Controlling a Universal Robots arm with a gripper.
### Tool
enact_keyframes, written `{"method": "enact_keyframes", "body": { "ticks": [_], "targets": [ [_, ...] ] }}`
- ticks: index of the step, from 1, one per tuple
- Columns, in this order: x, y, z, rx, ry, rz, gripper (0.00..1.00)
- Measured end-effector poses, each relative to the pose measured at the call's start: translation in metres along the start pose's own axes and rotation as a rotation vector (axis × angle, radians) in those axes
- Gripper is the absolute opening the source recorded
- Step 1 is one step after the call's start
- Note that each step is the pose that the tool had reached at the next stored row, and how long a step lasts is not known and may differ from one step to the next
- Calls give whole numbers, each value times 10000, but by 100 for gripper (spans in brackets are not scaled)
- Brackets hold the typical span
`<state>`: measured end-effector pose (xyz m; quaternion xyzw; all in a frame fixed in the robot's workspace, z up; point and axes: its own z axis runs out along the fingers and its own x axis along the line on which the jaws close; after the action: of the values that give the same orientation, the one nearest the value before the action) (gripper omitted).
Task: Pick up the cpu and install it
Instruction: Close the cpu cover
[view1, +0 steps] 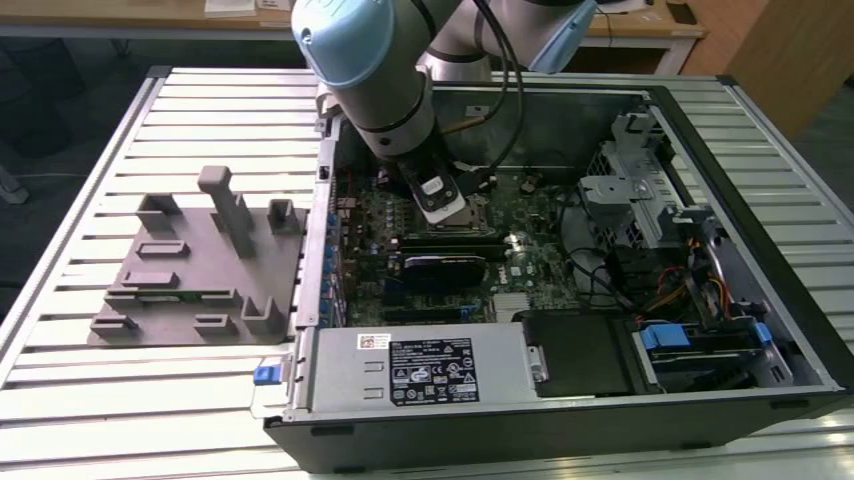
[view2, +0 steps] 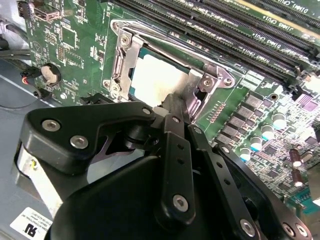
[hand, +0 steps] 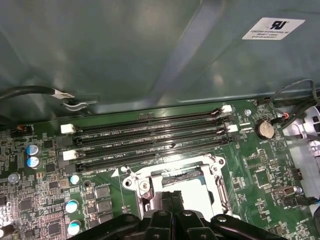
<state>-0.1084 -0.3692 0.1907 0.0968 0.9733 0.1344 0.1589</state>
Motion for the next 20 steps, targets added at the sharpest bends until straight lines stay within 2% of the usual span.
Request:
{"method": "enact_keyframes", "body": {
  "ticks": [7,20],
  "targets": [
    [-9,-5,16,-35,6,10,11],
    [-17,-37,37,-37,8,12,11]
  ]
}}
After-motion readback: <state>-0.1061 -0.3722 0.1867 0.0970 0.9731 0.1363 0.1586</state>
